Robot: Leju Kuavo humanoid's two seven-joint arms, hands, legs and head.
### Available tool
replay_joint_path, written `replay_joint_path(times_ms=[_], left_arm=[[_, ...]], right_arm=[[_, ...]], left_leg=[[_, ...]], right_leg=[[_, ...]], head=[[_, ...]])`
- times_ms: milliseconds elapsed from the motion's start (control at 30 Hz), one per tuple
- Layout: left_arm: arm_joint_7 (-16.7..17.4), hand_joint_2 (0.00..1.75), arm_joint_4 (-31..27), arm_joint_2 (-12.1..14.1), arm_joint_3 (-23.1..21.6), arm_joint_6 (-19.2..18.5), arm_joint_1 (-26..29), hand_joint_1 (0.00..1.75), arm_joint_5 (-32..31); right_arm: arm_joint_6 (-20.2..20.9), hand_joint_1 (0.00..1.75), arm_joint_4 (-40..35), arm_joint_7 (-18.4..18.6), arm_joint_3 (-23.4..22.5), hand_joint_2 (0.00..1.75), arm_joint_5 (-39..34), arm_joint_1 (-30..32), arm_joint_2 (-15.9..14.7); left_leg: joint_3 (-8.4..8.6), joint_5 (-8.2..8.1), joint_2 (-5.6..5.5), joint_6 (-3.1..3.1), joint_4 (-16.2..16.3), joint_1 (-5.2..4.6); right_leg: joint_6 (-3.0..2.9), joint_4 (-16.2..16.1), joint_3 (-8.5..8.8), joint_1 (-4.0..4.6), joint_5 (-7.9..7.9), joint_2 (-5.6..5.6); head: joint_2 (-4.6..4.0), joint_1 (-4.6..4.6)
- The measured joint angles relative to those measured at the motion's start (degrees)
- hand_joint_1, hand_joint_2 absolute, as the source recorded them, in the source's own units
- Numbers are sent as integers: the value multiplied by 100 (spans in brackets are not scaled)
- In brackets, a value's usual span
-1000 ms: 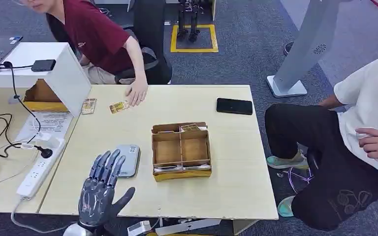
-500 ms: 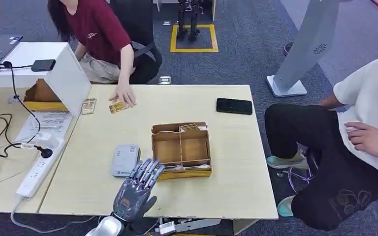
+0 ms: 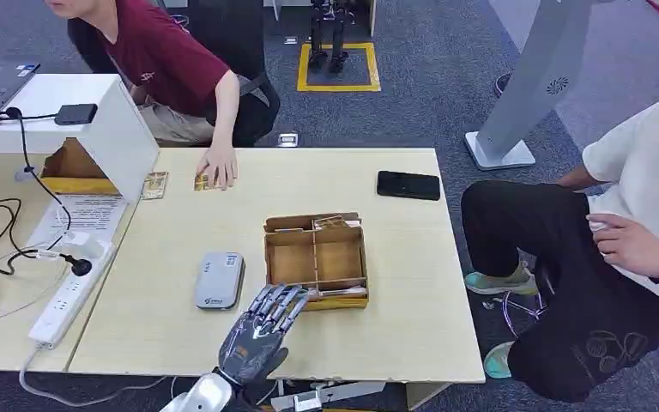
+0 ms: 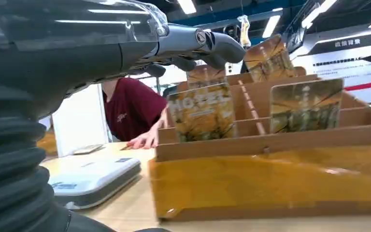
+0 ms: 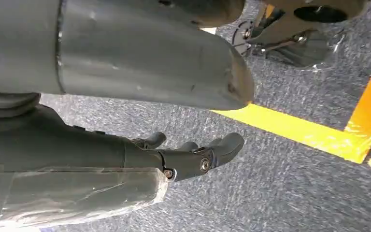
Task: Pass the card to the sensor for recognition and then transmit it.
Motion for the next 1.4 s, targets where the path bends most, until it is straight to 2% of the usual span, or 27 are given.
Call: replay_joint_path(times_ms=[167, 667, 800, 900, 1400], left_arm=[[-105, 175, 196, -277, 4, -9, -110, 0, 52], [-114, 175, 352, -570, 350, 66, -124, 0, 53], [-330, 175, 317, -673, 441, 53, -116, 0, 133], [-363, 175, 297, -749, 498, -22, -118, 0, 149], [-411, 175, 299, -822, 758, 0, -115, 0, 216]], right_arm=[[-2, 0, 0, -15, 0, 0, 50, -11, 17], [15, 0, 0, 90, 0, 0, 160, -12, 39], [20, 0, 0, 57, 0, 0, 188, -13, 52], [39, 0, 0, 44, 0, 0, 205, -16, 61], [72, 0, 0, 68, 7, 0, 278, -17, 63]], left_leg=[[0, 0, 1, 0, 1, -1], [-2, 0, 1, 0, 1, 0], [-2, 0, 0, 0, 1, 0], [-3, -1, 0, 1, 1, 0], [-3, 0, 1, 0, 1, 0]], right_leg=[[2, 0, 0, -1, 2, 0], [2, 0, -1, 0, 1, 1], [2, 0, -1, -1, 1, 0], [2, 0, -1, -1, 1, 0], [2, 0, -1, 0, 1, 0]], head=[[0, -2], [0, -2], [0, -2], [0, -2], [0, -2]])
